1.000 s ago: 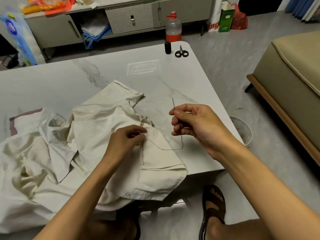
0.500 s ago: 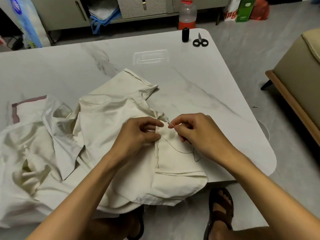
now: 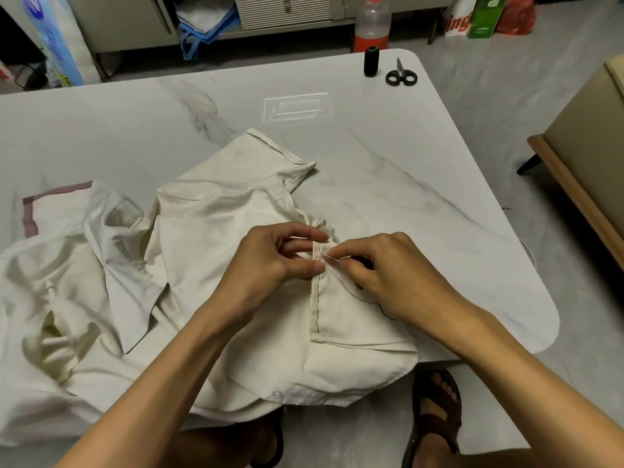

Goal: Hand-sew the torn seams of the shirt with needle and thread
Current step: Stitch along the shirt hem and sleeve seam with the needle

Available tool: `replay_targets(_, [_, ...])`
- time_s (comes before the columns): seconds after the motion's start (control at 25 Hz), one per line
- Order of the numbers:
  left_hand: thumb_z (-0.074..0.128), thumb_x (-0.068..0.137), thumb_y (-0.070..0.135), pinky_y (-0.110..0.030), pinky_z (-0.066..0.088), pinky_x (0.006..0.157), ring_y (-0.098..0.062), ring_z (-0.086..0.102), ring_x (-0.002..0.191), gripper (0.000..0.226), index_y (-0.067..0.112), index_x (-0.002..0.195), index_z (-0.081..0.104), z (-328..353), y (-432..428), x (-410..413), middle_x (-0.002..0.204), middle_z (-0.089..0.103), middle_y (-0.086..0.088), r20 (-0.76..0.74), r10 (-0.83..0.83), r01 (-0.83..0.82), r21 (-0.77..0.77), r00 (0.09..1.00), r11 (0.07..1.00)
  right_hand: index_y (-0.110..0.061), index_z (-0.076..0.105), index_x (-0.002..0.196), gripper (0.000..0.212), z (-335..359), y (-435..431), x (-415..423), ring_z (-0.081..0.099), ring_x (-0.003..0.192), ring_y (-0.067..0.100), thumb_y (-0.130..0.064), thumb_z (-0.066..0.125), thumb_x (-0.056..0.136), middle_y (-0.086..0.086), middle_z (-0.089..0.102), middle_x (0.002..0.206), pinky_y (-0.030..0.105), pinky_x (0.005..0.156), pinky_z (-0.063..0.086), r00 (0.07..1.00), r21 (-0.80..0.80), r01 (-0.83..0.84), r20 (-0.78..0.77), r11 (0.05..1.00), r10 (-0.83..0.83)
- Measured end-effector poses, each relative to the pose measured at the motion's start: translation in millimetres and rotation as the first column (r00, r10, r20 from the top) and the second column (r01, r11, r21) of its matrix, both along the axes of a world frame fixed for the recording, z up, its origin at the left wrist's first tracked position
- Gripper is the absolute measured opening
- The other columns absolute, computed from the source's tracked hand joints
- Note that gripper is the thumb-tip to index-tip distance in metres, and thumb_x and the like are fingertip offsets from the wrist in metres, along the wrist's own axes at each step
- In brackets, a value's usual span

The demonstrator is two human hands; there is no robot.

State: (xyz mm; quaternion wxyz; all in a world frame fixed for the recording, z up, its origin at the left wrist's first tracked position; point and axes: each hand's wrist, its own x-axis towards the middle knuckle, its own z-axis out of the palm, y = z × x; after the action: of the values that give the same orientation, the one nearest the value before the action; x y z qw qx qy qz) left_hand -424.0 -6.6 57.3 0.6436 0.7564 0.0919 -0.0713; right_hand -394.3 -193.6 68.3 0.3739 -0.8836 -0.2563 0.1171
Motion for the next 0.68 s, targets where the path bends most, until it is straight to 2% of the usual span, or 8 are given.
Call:
replay_targets(0.12, [0.078,0.075,-0.011,-0.025,0.058,0.071,-0.018,0.068,0.073,0.034,0.012,0.1,0.075,1.2,-1.0,-0.9,0.094,0.077,-0.006,-0.003,-0.007,0.007,-0.009,1.0,1.0,-0.025,0.075,0.111,0.027,-1.4,0.1,0.2,0.051,0.058,-0.014,-0.015,0.055,0.095,-0.04,0.046,0.048,0.008,0.06,0.037,1.0,0.0,-0.004,0.008,1.0,0.004])
replay_targets(0.36, [0.078,0.075,-0.011,-0.026,0.059,0.071,-0.015,0.067,0.069,0.034,0.012,0.1,0.074,1.5,-1.2,0.6,0.094,0.077,-0.004,-0.002,-0.021,0.021,0.001,1.0,1.0,-0.024,0.075,0.11,0.026,-3.9,-0.9,1.2,0.052,0.057,-0.012,-0.015,0.055,0.095,-0.038,0.047,0.047,0.009,0.059,0.037,1.0,0.016,0.003,0.001,1.0,-0.003])
replay_targets(0.68, [0.079,0.074,-0.01,-0.026,0.058,0.071,-0.017,0.067,0.07,0.037,0.014,0.102,0.075,1.0,-0.7,1.4,0.097,0.076,-0.008,-0.015,-0.005,0.005,0.001,1.0,1.0,-0.026,0.076,0.107,0.025,-9.4,-1.1,5.1,0.054,0.059,-0.005,-0.017,0.056,0.095,-0.032,0.052,0.05,0.011,0.059,0.037,0.998,0.048,0.037,-0.059,0.998,-0.034])
